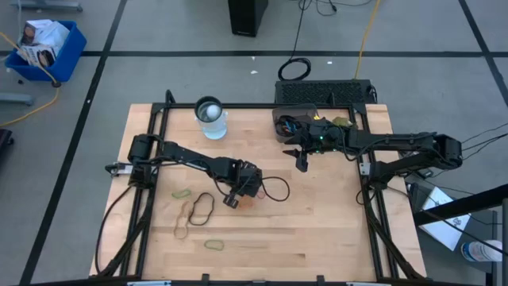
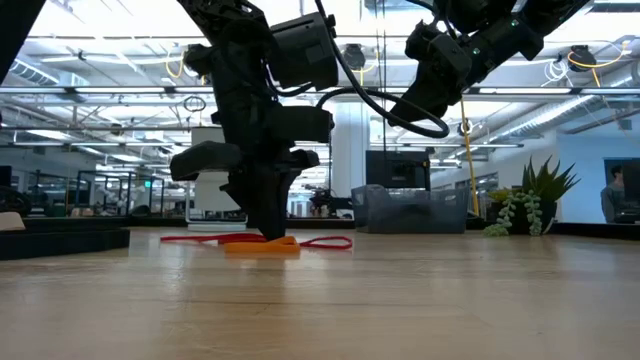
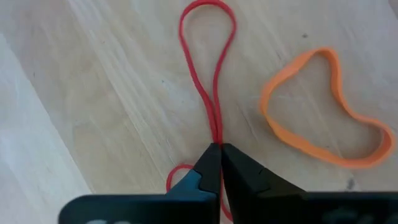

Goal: Pick and place rubber bands into bin
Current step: Put the red rubber band into the black bin

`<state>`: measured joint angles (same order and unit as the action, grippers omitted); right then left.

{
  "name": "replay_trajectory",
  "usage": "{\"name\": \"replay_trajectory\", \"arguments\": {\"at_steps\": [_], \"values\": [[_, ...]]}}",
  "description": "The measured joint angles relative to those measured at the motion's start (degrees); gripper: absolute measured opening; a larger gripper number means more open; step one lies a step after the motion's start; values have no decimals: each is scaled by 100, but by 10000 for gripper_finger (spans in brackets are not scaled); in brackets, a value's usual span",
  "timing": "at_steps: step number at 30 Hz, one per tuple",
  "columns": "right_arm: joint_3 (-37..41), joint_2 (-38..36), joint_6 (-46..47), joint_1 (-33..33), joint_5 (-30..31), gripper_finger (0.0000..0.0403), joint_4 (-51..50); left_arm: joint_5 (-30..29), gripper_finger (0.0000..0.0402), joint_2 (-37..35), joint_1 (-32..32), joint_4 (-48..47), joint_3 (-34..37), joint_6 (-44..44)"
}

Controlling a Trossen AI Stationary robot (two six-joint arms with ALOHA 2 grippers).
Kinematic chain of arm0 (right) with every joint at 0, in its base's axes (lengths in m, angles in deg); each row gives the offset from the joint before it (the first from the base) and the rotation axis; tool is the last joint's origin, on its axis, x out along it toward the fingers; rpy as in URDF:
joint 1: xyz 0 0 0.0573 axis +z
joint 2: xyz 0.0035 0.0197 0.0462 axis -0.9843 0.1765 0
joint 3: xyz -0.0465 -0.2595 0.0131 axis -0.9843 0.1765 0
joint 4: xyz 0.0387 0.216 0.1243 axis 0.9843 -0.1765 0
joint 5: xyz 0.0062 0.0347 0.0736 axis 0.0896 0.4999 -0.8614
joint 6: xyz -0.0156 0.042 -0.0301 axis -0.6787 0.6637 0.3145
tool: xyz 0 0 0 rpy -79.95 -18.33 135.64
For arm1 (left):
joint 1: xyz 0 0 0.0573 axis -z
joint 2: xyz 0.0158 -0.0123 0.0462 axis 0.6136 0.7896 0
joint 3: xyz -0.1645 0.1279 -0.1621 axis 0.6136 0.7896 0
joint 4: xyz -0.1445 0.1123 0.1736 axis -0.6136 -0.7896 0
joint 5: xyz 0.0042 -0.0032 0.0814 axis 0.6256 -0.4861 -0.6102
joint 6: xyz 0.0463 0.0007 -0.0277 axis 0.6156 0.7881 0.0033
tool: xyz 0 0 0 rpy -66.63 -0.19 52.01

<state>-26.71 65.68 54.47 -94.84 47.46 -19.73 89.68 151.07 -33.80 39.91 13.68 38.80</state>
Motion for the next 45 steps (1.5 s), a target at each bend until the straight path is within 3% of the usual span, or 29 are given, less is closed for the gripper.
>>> {"name": "replay_trajectory", "arguments": {"at_steps": [5,16,26,45], "values": [[0,0,0,0,-2,155,-1,-154,8,7,7,22,-30,-490],[-2,0,0,0,-13,155,-1,-269,45,15,5,127,-44,-587],[-2,0,0,0,-24,155,-2,-273,41,15,10,177,-46,-1755],[-2,0,0,1,-24,155,-2,-235,42,25,10,477,-44,-1986]]}}
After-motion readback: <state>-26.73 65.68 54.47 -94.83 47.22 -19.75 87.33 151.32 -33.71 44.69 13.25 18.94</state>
